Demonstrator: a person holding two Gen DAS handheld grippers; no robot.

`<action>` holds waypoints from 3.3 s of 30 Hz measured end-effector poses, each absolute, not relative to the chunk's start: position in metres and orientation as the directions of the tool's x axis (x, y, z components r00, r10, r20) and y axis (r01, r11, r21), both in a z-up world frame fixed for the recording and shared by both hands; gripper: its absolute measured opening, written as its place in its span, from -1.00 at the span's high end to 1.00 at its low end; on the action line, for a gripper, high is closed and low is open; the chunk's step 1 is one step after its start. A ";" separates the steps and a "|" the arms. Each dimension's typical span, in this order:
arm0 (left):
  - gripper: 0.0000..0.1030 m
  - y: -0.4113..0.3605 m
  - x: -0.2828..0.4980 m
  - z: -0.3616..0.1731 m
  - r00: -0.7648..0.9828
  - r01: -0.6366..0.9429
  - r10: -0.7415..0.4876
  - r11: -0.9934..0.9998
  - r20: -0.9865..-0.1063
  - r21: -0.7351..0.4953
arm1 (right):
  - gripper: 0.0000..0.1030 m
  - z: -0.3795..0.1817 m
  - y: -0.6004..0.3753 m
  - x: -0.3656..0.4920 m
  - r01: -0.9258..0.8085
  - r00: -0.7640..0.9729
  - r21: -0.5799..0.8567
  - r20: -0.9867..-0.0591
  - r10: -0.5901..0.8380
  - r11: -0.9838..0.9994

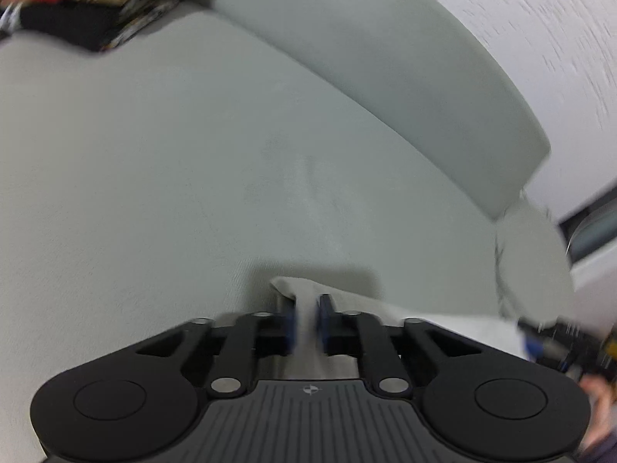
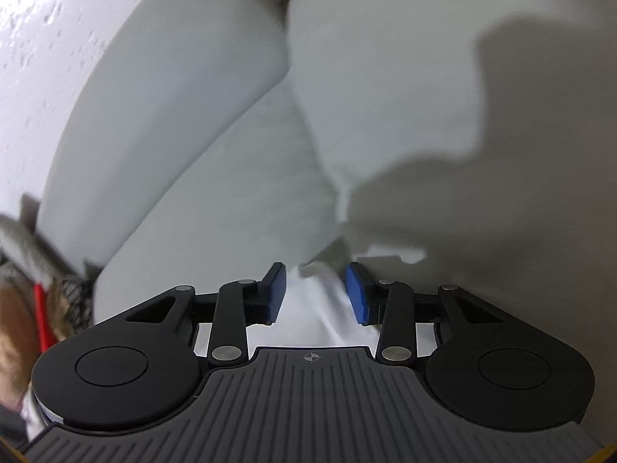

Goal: Fold clothes

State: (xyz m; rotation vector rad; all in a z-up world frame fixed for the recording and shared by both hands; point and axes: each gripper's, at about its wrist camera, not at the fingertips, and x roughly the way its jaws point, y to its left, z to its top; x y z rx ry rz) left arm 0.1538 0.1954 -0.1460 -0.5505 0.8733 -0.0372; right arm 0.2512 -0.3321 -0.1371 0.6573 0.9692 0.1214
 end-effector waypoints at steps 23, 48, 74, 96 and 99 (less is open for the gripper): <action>0.85 0.136 0.126 -0.117 0.714 -0.103 -0.072 0.973 -0.697 -0.206 | 0.98 -0.149 -0.303 0.238 0.145 0.590 0.563 -0.709 0.385 0.814; 0.06 0.039 -0.007 -0.029 0.574 0.045 -0.122 0.992 -0.809 -0.118 | 0.20 -0.021 -0.259 0.008 -0.071 0.577 0.429 -0.719 0.388 0.901; 0.08 0.042 -0.024 -0.071 0.636 0.032 -0.166 0.981 -0.753 -0.189 | -0.60 -0.103 -0.339 -0.045 0.179 0.612 0.556 -0.709 0.350 0.812; 0.24 0.047 0.009 -0.111 0.619 0.040 -0.151 0.986 -0.771 -0.162 | 0.41 -0.187 -0.380 0.037 0.305 0.730 0.759 -0.574 0.370 0.575; 0.24 0.050 0.009 -0.112 0.619 0.051 -0.165 0.984 -0.768 -0.170 | 0.77 -0.194 -0.384 0.045 0.297 0.738 0.799 -0.540 0.406 0.523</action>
